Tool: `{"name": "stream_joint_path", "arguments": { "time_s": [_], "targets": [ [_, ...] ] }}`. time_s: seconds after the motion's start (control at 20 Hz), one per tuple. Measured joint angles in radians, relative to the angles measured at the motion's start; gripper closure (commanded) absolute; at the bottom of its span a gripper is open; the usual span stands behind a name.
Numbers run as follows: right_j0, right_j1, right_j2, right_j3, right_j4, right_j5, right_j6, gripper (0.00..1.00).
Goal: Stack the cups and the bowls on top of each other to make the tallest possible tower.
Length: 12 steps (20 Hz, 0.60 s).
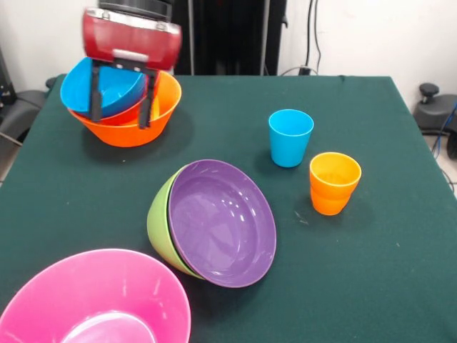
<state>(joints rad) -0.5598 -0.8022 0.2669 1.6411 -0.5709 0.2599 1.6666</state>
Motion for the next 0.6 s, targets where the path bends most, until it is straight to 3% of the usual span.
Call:
{"name": "stream_joint_path", "arguments": {
  "time_s": [0.3,0.6],
  "targets": [
    [0.12,0.031,0.001,-0.139,0.008,0.181,0.0,0.0],
    [0.174,0.067,0.004,-0.238,0.017,0.301,0.0,0.0]
  ]
}}
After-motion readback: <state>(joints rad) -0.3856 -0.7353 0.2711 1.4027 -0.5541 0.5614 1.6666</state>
